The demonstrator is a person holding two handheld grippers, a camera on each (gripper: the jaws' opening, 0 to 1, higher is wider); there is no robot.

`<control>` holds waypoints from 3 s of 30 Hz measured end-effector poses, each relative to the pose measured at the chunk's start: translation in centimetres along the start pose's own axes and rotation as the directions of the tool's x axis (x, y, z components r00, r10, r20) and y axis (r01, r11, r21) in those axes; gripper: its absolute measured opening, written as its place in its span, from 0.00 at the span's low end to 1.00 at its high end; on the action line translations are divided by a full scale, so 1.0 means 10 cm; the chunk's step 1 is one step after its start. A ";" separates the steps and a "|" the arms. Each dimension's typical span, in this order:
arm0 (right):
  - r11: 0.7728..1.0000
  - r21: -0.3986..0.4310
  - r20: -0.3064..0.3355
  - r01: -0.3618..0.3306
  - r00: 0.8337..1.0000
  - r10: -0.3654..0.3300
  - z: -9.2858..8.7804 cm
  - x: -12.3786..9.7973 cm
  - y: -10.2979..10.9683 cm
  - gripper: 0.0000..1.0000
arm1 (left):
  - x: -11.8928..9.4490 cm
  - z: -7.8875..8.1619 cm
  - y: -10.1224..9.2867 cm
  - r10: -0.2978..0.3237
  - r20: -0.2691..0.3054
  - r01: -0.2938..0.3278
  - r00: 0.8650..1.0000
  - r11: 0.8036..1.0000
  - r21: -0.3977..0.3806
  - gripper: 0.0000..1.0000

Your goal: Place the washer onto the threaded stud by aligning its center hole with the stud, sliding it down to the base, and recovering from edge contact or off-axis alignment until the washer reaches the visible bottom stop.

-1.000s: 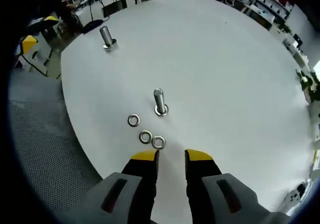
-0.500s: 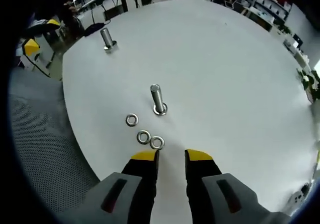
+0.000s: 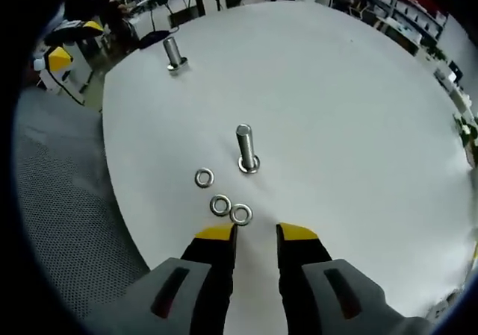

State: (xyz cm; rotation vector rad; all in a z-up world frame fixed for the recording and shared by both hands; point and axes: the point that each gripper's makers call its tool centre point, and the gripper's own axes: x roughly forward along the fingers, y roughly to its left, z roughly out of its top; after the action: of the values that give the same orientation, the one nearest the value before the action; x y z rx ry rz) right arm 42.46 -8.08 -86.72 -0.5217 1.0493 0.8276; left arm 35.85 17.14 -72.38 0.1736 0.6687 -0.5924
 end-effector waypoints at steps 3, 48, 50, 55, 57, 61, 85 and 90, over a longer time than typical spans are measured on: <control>0.998 -0.052 0.010 -0.022 1.000 0.022 0.04 0.01 0.06 0.23 | 0.01 -0.01 0.00 0.001 -0.003 -0.001 1.000 1.000 0.004 0.42; 1.000 -0.012 -0.048 0.011 0.999 -0.012 0.13 0.05 0.02 0.13 | 0.01 -0.01 -0.06 -0.023 -0.001 0.023 1.000 1.000 0.001 0.42; 1.000 0.001 -0.029 0.010 1.000 -0.010 0.17 0.02 0.01 0.13 | 0.01 -0.01 -0.05 -0.021 0.000 0.021 1.000 1.000 -0.001 0.42; 1.000 -0.019 0.005 0.023 1.000 -0.023 0.30 -0.11 -0.04 0.13 | 0.00 0.00 -0.04 -0.021 0.007 0.021 1.000 1.000 -0.009 0.42; 0.999 -0.032 0.017 0.033 0.999 -0.032 0.35 -0.16 -0.07 0.13 | 0.00 -0.01 -0.04 -0.022 0.004 0.022 1.000 1.000 -0.014 0.42; 0.999 -0.023 0.042 0.031 0.999 -0.030 0.44 -0.21 -0.09 0.13 | 0.00 0.02 -0.04 -0.024 0.015 0.024 1.000 1.000 -0.016 0.43; 0.987 -0.154 0.115 0.051 0.993 -0.033 0.85 -0.40 0.03 0.13 | -0.02 0.02 0.02 0.003 0.022 -0.002 1.000 0.999 -0.032 0.42; 0.985 -0.164 0.087 0.043 0.996 -0.029 0.81 -0.37 0.07 0.13 | -0.02 0.02 0.03 0.006 0.024 -0.005 1.000 0.999 -0.039 0.42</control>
State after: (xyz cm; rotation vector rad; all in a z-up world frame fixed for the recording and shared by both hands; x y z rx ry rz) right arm 45.42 -3.06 -79.91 -0.6393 0.8952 0.9018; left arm 35.98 17.42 -72.10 0.1314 0.6558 -0.5753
